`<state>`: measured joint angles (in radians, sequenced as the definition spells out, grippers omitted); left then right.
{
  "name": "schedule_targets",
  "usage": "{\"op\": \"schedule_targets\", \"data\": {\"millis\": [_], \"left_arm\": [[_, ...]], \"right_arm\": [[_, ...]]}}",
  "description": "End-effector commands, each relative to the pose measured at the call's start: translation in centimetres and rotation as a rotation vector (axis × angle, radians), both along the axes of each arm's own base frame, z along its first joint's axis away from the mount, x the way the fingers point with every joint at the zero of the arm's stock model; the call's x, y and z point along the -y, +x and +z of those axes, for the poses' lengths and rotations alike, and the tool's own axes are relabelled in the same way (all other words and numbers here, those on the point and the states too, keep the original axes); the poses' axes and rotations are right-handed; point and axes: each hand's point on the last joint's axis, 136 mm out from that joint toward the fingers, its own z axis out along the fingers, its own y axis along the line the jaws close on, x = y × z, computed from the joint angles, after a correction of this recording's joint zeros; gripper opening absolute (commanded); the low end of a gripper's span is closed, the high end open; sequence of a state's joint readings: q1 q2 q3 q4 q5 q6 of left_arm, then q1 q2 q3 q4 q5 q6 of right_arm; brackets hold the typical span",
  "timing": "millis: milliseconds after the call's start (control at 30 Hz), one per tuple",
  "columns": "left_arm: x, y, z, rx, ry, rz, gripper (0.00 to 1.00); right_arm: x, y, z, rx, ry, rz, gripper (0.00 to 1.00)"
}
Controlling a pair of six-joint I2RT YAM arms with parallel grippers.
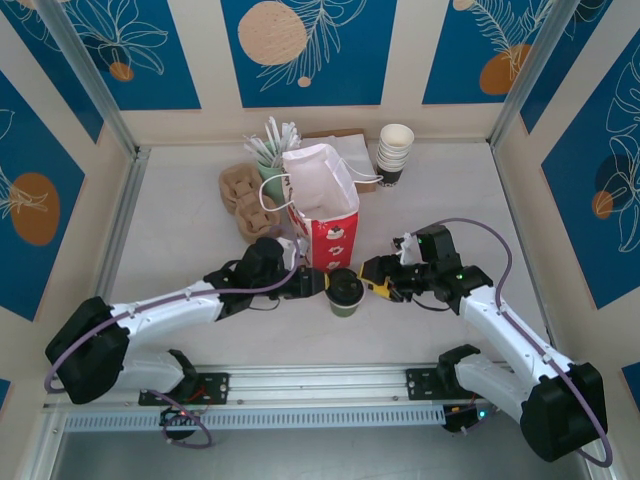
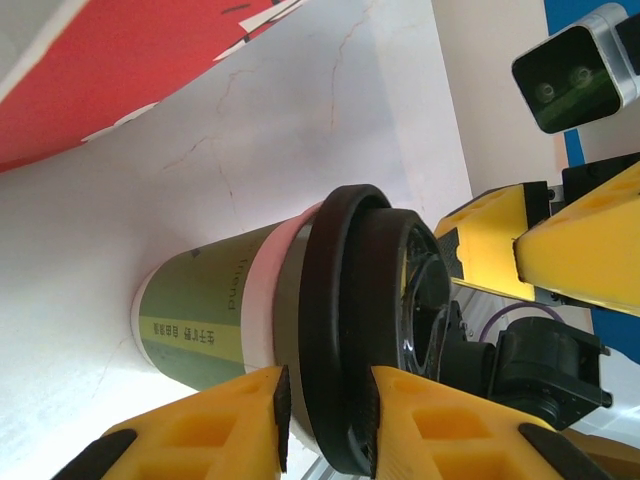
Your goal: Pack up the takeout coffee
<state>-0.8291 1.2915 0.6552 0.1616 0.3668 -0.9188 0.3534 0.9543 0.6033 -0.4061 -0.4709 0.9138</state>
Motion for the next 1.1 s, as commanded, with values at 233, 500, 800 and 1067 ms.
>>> {"op": "schedule_targets", "data": {"millis": [233, 500, 800, 1067], "left_arm": [[0.1, 0.1, -0.4, -0.012, -0.016, -0.009, 0.27], [0.1, 0.0, -0.6, -0.016, -0.005, -0.017, 0.3], [0.4, -0.3, -1.3, -0.033, 0.011, -0.041, 0.32], [0.4, -0.4, -1.1, -0.024, 0.017, -0.048, 0.32]], "right_arm": [[0.0, -0.3, -0.9, -0.021, -0.011, -0.003, 0.58], [-0.1, -0.3, -1.0, -0.02, -0.017, 0.0, 0.59], [-0.1, -0.3, -1.2, -0.02, -0.027, 0.002, 0.59], [-0.1, -0.3, -1.2, -0.021, -0.029, 0.006, 0.59]]}}
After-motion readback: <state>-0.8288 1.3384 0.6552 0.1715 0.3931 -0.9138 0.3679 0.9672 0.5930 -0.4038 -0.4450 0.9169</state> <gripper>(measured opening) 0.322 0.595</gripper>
